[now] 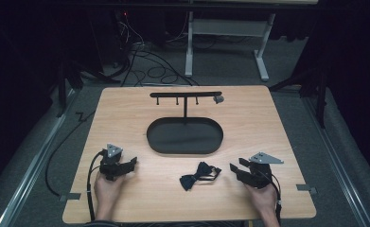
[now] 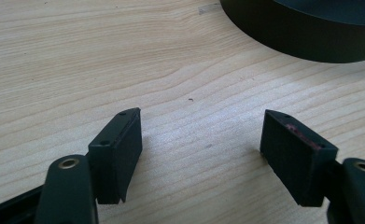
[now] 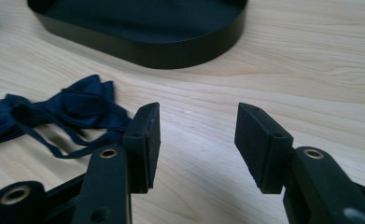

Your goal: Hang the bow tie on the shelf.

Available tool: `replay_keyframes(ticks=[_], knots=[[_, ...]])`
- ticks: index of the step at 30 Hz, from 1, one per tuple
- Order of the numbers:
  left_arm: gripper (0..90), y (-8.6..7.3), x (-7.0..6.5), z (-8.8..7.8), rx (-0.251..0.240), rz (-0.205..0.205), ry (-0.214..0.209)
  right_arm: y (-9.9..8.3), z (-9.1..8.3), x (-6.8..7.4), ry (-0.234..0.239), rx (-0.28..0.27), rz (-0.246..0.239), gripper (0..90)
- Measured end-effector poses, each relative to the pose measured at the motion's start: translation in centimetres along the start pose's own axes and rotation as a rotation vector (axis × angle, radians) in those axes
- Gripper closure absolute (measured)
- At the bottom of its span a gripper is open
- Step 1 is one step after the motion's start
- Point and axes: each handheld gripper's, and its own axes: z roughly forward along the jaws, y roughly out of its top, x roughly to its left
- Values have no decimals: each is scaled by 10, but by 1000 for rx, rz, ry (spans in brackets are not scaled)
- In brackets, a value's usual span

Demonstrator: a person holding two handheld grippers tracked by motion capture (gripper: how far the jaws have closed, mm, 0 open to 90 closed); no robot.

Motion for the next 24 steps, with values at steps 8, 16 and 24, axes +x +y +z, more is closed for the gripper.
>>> replay_keyframes(ticks=[8,16,24], knots=[[300,0,0,0,0,1,1,6,8,17,45,11,-33,521],[300,0,0,0,0,0,1,10,19,27,82,30,-47,532],[300,0,0,0,0,0,-1,8,28,29,98,71,-48,574]])
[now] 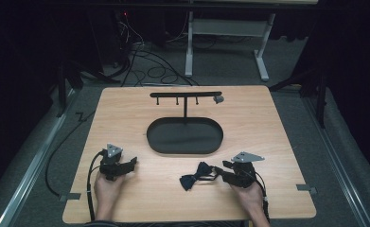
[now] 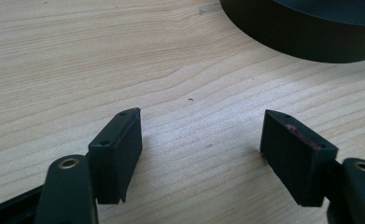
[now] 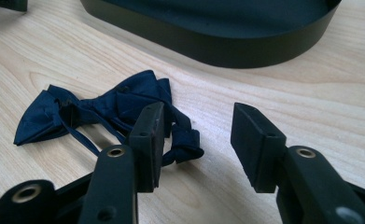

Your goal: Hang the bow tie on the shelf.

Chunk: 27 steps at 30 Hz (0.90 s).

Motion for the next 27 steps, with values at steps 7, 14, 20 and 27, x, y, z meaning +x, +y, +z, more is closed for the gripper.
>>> replay_keyframes(ticks=[7,14,20,27], knots=[[300,0,0,0,-1,-1,0,-3,5,-2,22,43,10,668],[299,0,0,0,-2,2,3,-5,7,-1,26,55,-3,786],[299,0,0,0,0,1,2,-4,3,0,10,42,-30,818],[300,0,0,0,0,0,-1,1,-4,0,-6,13,-42,825]])
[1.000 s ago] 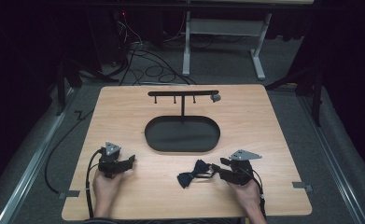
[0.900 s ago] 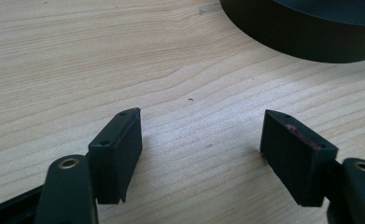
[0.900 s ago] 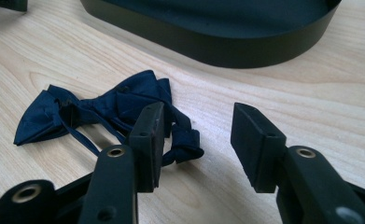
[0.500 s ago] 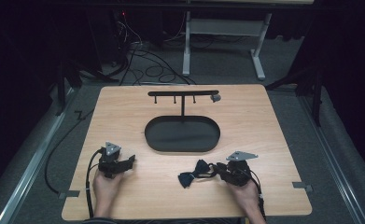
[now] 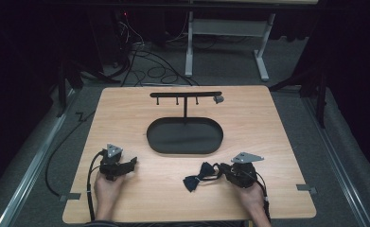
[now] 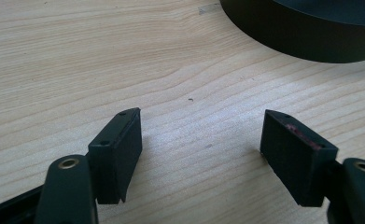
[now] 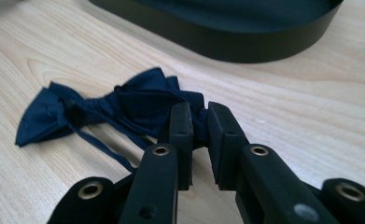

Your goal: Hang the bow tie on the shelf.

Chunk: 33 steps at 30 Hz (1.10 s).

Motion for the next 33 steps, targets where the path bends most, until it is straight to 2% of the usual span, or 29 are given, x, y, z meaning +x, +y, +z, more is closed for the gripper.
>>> replay_keyframes(ticks=[9,15,33], knots=[[300,0,0,0,0,0,1,11,-16,-5,-9,-57,2,826],[299,0,0,0,-3,1,5,20,-24,-8,-17,-84,-16,828],[300,0,0,0,-3,1,5,60,-40,-4,-13,-124,-102,827]])
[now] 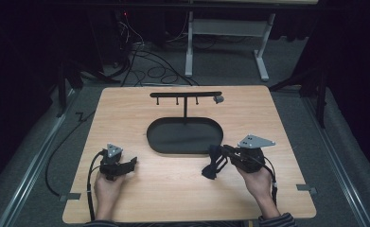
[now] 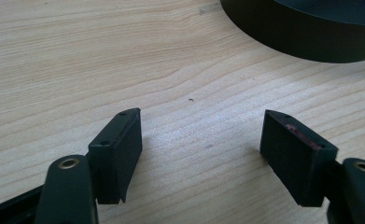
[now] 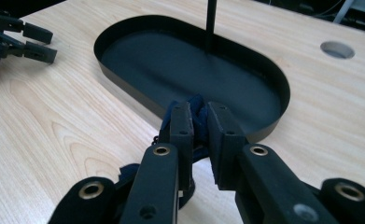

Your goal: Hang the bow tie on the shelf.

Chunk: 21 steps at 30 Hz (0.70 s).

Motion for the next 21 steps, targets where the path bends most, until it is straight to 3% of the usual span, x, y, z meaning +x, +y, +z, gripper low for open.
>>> replay_keyframes(ticks=[12,21], knots=[[300,0,0,0,2,0,0,25,-3,-5,-27,-16,-51,828],[300,0,0,0,1,-1,-1,39,-5,-10,-44,-25,-61,828]])
